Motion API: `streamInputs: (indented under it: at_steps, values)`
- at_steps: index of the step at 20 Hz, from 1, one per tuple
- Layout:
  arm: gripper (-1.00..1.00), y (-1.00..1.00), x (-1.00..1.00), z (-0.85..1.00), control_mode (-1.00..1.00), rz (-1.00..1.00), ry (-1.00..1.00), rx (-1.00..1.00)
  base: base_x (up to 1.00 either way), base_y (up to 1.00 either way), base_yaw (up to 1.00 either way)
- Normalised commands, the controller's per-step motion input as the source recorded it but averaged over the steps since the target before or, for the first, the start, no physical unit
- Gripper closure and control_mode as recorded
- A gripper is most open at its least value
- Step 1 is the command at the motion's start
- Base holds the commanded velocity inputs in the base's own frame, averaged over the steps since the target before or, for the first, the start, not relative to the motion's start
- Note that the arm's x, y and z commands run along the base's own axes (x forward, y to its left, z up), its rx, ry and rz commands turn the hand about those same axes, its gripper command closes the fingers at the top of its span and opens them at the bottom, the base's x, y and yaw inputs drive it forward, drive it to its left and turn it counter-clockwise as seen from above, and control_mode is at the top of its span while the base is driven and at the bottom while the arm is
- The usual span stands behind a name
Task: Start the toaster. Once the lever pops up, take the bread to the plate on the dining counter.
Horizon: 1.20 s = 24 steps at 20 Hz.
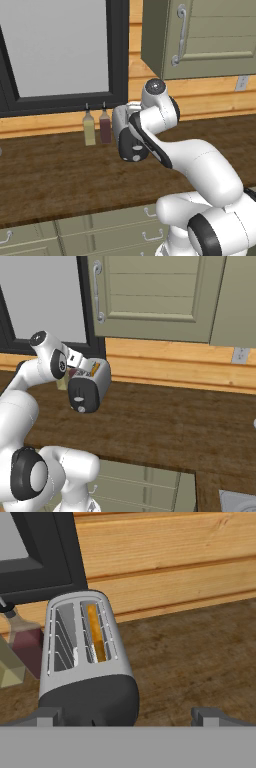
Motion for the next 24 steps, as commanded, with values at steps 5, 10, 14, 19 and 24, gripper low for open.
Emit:
streamInputs:
  at_steps: [5, 10, 14, 19, 24]
  values:
    - [-1.00, 0.00, 0.00, 0.00, -1.00, 0.00, 0.00, 0.00, 0.00, 0.00, 0.00]
    - [-1.00, 0.00, 0.00, 0.00, -1.00, 0.00, 0.00, 0.00, 0.00, 0.00, 0.00]
    - [-1.00, 0.00, 0.00, 0.00, -1.00, 0.00, 0.00, 0.00, 0.00, 0.00, 0.00]
    - [-1.00, 0.00, 0.00, 0.00, -1.00, 0.00, 0.00, 0.00, 0.00, 0.00, 0.00]
    - [-1.00, 0.00, 0.00, 0.00, -1.00, 0.00, 0.00, 0.00, 0.00, 0.00, 0.00]
